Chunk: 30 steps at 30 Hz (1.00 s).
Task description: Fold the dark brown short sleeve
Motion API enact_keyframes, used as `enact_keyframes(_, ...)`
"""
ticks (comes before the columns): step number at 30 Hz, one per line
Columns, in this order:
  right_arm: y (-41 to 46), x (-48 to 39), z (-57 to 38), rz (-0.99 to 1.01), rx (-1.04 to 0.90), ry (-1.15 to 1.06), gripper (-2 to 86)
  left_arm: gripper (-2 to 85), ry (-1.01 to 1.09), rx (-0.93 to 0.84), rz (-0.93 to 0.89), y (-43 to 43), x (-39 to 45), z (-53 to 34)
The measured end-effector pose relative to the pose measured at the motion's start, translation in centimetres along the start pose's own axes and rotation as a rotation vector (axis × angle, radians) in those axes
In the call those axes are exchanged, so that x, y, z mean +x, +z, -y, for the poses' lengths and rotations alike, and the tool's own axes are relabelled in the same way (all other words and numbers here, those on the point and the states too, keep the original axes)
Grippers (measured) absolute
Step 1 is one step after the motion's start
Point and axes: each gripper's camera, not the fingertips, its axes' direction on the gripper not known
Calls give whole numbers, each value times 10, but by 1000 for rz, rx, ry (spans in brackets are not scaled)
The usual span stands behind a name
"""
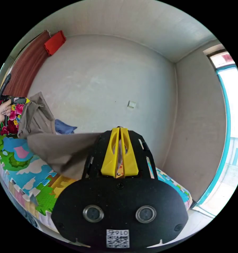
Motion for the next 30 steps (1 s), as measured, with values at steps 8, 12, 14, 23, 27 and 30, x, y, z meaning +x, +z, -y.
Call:
enact_keyframes(8,29,72,-70,64,-721,210,12,17,-384,-464,92,50,-83,-101)
enact_keyframes(12,10,82,-68,122,-592,226,26,45,-339,-381,-57,49,-61,-103)
enact_keyframes(14,9,77,-61,256,-524,231,39,58,-274,-391,-204,63,-38,-97)
enact_keyframes(23,24,9,-62,541,-530,56,85,47,93,-765,-368,161,103,-111)
enact_keyframes(27,24,-3,-65,496,-562,-62,87,-6,213,-722,-570,138,137,-113)
enact_keyframes(30,25,2,-67,489,-559,-70,89,-8,274,-601,-836,98,159,-107)
